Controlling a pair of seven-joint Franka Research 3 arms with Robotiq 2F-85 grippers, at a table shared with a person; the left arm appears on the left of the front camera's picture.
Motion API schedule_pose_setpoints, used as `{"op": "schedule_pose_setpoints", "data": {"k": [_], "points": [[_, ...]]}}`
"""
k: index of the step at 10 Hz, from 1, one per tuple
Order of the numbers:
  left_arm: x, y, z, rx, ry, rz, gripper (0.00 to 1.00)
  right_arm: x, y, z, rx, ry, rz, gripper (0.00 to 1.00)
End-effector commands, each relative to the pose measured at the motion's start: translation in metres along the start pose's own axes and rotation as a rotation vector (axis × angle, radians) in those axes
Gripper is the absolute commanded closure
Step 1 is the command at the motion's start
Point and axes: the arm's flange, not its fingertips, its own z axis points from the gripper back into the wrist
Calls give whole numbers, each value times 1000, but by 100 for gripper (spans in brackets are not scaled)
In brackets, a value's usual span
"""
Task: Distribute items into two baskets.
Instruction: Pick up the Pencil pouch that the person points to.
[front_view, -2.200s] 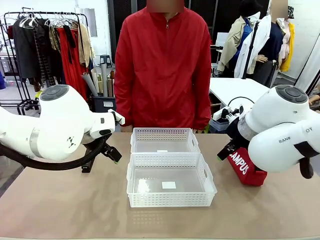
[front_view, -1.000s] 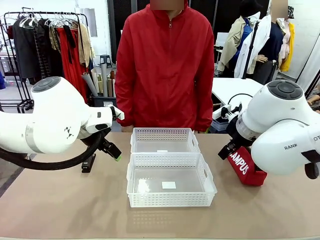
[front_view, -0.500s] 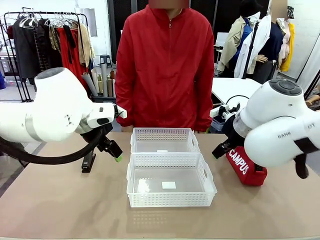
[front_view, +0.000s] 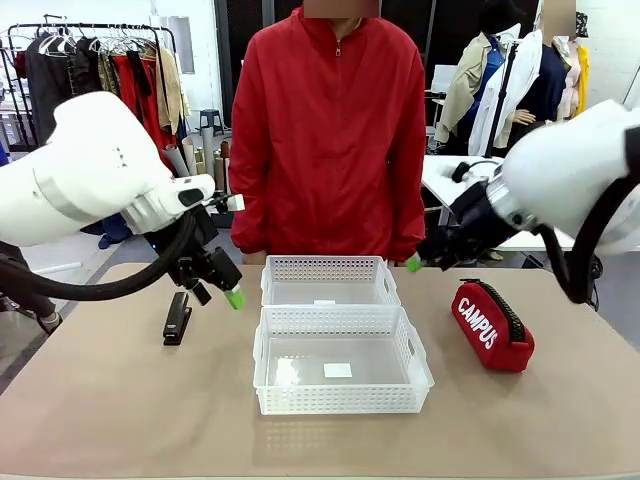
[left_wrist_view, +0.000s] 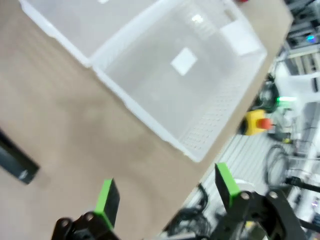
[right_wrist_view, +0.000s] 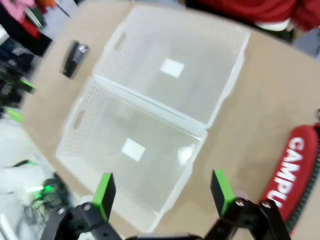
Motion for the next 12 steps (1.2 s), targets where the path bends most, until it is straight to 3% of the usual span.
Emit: {"op": "schedule_pose_setpoints", "data": {"k": [1, 3, 4, 5, 7, 9, 10, 12], "points": [[10, 24, 8, -169, -96, 93, 0, 6, -28, 1, 114, -44, -73, 0], [9, 31, 17, -258, -198, 152, 0, 9, -49, 1, 235, -70, -167, 0], [7, 31, 20, -282, -220, 66, 0, 8, -47, -3, 195, -62, -125, 0], [8, 28, 19, -216, -143, 133, 0, 6, -31, 17, 166, -62, -142, 0], [8, 28, 19, -216, -143, 133, 0, 6, -31, 17, 166, -62, -142, 0], [12, 30, 26, -324, -153, 192, 0, 2, -35, 12, 156, -50, -142, 0], [19, 28, 41, -401, -129, 233, 0, 18, -35, 24, 341, -97, -285, 0], [27, 29, 73, -560, -113, 308, 0, 40, -40, 45, 539, -154, -483, 0]]}}
